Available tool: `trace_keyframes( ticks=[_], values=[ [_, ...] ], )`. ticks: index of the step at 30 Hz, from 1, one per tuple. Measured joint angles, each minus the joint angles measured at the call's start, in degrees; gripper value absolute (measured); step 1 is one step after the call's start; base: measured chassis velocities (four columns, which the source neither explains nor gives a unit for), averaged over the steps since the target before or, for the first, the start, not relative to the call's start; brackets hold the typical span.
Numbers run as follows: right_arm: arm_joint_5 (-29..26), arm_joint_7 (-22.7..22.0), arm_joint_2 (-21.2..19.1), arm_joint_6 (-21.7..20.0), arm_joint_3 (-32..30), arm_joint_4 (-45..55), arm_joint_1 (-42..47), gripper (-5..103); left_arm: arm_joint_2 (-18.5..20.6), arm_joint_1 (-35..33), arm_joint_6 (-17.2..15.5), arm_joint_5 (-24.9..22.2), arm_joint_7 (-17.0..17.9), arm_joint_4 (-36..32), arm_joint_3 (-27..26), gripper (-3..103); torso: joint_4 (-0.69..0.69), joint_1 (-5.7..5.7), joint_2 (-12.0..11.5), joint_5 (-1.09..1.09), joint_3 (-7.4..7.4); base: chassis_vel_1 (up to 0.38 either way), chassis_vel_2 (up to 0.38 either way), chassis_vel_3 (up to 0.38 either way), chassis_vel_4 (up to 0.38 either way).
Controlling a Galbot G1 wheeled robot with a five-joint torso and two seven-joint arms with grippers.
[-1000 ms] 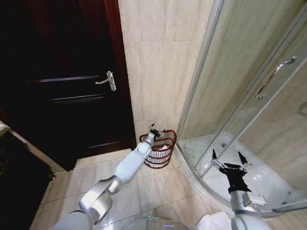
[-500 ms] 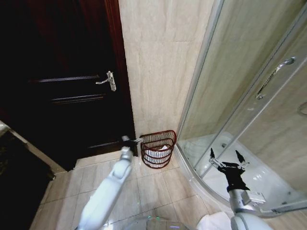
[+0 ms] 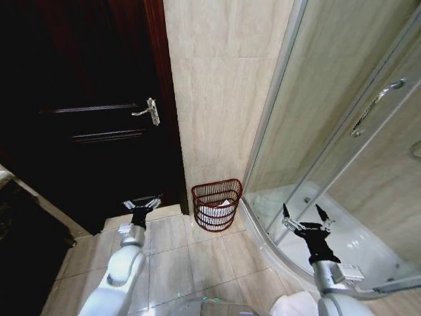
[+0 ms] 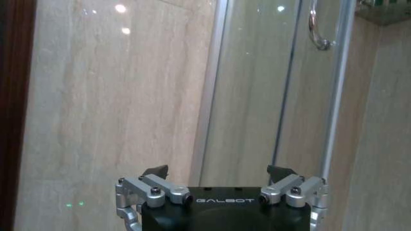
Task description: Discard the used towel into the hamper.
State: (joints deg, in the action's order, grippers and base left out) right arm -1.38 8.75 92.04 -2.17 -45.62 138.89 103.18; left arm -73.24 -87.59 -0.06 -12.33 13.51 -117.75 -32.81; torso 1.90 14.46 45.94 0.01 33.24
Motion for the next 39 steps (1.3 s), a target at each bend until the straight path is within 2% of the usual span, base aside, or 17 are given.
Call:
trace_keyframes(
  ticks=[6,15,39],
  values=[
    [0.0,0.3,0.1,0.4,0.3,0.9,1.1,100,-0.7,0.3,-0.5,3.3,-0.3,-0.2,1.4,100,-0.01,0.01,0.0,0.0,0.0,0.0,0.0,0.0,0.0],
    [0.0,0.0,0.1,0.9,0.1,1.0,1.1,100,-0.7,1.1,-2.0,2.5,-0.6,-1.3,2.6,100,-0.01,0.01,0.0,0.0,0.01,0.0,0.0,0.0,0.0],
    [0.2,-0.3,0.1,0.0,-0.4,1.9,0.8,100,-0.5,2.4,-0.6,2.2,-0.8,0.0,3.1,100,-0.01,0.01,0.0,-0.01,0.01,0.0,0.0,0.0,0.0]
  ],
)
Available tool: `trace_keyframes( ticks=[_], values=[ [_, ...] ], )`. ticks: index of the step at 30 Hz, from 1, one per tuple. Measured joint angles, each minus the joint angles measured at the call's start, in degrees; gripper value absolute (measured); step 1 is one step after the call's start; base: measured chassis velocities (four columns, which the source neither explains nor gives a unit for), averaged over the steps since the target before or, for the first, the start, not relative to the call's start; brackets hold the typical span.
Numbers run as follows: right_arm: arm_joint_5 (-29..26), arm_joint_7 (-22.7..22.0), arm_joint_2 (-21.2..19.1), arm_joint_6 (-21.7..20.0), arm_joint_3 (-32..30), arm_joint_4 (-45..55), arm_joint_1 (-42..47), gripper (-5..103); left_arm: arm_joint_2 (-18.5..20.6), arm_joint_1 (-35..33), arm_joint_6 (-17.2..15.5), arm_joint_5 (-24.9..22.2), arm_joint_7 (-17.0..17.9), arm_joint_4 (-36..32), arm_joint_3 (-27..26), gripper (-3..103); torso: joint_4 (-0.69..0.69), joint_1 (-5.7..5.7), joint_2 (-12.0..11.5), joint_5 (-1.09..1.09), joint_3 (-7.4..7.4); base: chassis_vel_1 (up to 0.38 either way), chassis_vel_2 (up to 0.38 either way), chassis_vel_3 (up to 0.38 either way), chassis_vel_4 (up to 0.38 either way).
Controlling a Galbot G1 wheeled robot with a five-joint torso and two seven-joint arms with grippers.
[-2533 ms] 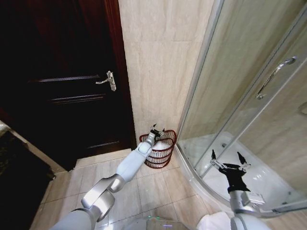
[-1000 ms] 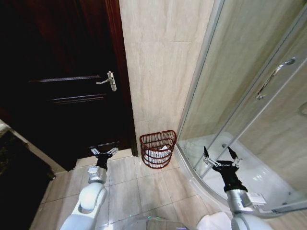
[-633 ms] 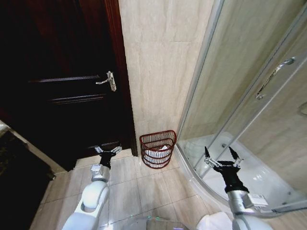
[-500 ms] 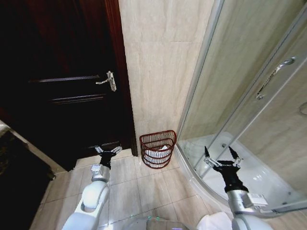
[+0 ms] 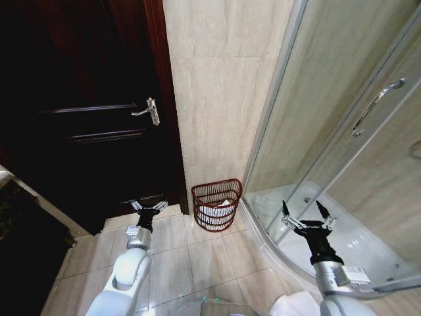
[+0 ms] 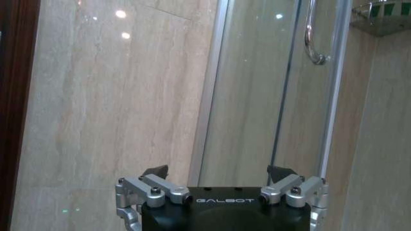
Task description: Discard the used towel into the hamper.
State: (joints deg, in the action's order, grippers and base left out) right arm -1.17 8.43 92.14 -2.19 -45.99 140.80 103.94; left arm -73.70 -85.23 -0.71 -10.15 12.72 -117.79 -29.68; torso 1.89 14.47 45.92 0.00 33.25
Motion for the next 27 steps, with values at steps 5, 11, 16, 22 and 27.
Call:
trace_keyframes(
  ticks=[5,11,16,22,27],
  values=[
    [0.1,0.0,0.0,-0.1,0.2,0.1,0.0,100,0.0,0.0,0.0,0.0,0.1,0.0,0.1,100,0.0,0.0,0.0,0.0,0.0,0.0,0.0,0.0,0.0],
    [0.1,0.0,0.0,-0.1,0.2,0.5,0.4,100,0.2,-0.1,0.3,-0.1,0.2,0.0,0.1,100,0.0,0.0,0.0,0.0,0.0,0.0,0.0,0.0,0.0],
    [0.3,0.0,0.0,-0.1,0.1,0.9,0.7,100,0.2,0.2,0.4,-0.1,0.2,-0.1,0.4,100,0.0,0.01,0.0,0.0,0.0,0.0,0.0,0.0,0.0],
    [0.3,-0.1,0.0,0.1,-0.1,1.3,1.1,100,0.0,0.4,0.4,0.0,0.3,-0.1,1.2,100,0.0,0.01,0.0,0.0,0.0,0.02,-0.024,-0.022,0.017],
    [0.3,-0.1,0.0,0.5,-0.2,1.3,1.4,100,-0.1,0.4,0.5,0.1,0.4,-0.2,1.3,100,0.0,0.0,0.0,-0.01,0.0,0.08,-0.078,-0.07,0.096]
  ],
)
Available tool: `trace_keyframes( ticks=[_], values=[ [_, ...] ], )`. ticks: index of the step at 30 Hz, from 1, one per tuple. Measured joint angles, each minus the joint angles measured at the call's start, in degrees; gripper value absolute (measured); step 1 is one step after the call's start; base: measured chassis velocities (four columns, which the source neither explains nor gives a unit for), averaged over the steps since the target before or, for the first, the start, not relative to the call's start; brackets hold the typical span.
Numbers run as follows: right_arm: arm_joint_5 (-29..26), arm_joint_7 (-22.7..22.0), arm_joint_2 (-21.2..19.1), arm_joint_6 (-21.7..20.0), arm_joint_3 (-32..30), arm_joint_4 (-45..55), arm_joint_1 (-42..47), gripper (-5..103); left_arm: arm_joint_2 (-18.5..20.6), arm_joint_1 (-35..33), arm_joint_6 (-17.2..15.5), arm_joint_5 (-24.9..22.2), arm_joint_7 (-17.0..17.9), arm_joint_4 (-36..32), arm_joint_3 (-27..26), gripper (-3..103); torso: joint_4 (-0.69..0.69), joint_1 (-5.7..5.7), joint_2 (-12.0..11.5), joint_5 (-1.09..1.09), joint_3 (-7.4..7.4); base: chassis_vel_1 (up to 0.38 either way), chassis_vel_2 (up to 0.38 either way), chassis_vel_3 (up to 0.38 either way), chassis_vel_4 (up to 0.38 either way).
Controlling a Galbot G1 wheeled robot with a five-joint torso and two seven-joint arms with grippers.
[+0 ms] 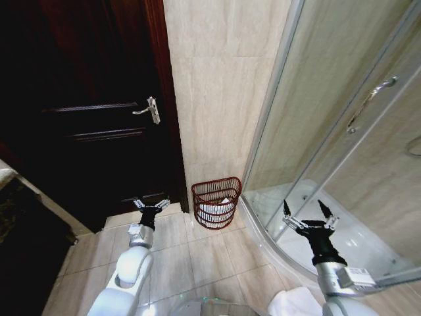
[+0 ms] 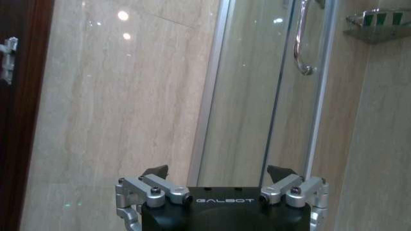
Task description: Discard the used towel into the hamper.
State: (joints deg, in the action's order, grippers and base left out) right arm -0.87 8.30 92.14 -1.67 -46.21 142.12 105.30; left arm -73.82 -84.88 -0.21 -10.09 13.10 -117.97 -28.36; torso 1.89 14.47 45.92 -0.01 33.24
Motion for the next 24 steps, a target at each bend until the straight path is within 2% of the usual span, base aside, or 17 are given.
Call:
trace_keyframes(
  ticks=[24],
  values=[
    [-0.3,-0.2,0.0,1.4,-0.1,-0.3,1.6,100,-0.1,-1.2,0.9,0.9,0.9,-1.5,2.5,100,0.0,0.0,0.0,0.0,0.0,0.073,-0.072,-0.071,0.074]
  ],
)
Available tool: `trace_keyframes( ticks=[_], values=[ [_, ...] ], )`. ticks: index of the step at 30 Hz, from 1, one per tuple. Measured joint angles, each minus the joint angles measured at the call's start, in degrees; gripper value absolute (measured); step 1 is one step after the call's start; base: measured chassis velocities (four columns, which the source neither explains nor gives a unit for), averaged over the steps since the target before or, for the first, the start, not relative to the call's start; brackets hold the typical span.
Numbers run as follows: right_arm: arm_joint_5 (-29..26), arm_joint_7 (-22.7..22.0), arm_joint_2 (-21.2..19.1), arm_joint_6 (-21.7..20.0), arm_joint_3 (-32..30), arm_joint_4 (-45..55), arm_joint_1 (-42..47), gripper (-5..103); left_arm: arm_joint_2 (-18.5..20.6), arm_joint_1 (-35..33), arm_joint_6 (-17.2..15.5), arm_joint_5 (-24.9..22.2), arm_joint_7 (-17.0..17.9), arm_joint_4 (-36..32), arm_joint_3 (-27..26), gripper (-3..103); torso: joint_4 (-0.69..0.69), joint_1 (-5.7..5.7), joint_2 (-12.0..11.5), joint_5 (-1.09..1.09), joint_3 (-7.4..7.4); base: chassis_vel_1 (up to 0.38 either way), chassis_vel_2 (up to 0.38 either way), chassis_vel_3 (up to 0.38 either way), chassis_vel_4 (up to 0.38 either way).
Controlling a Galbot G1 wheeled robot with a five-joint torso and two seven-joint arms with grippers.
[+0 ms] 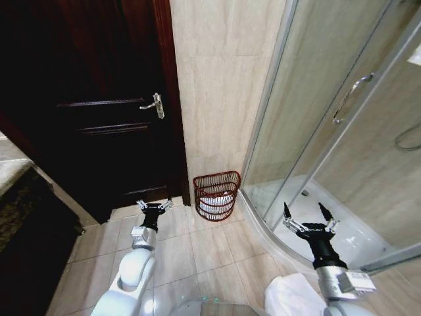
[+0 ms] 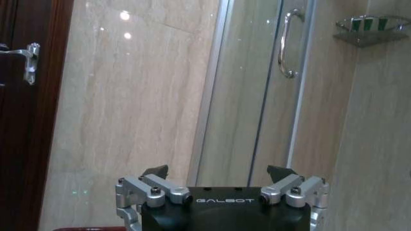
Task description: Discard the used towel into the hamper.
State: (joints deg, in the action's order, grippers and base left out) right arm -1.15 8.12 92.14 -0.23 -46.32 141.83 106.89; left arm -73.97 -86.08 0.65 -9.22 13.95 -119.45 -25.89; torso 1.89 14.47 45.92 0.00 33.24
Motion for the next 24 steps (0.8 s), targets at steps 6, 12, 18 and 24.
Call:
trace_keyframes(
  ticks=[6,12,18,24],
  values=[
    [0.3,-0.1,0.0,-0.1,0.3,0.0,0.1,100,0.0,0.1,0.1,0.2,0.1,-0.1,0.8,100,0.0,0.01,0.0,0.0,0.0,0.092,-0.08,-0.082,0.089],
    [0.5,-0.3,0.0,0.1,0.3,-0.2,0.3,100,0.2,0.4,1.4,0.3,-0.8,0.9,1.4,100,0.01,0.0,0.0,-0.01,0.0,0.092,-0.118,-0.107,0.087],
    [0.8,-0.4,0.0,0.1,0.4,-0.3,0.1,100,0.2,1.2,1.7,0.8,-0.8,2.0,2.4,100,0.0,0.0,0.0,0.0,0.0,0.094,-0.122,-0.133,0.07],
    [0.9,-0.5,0.0,0.1,0.4,-0.6,-0.1,100,0.6,2.3,1.7,0.9,-0.7,2.6,3.1,100,0.0,0.0,0.0,0.0,0.0,0.038,-0.134,-0.146,0.045]
  ],
)
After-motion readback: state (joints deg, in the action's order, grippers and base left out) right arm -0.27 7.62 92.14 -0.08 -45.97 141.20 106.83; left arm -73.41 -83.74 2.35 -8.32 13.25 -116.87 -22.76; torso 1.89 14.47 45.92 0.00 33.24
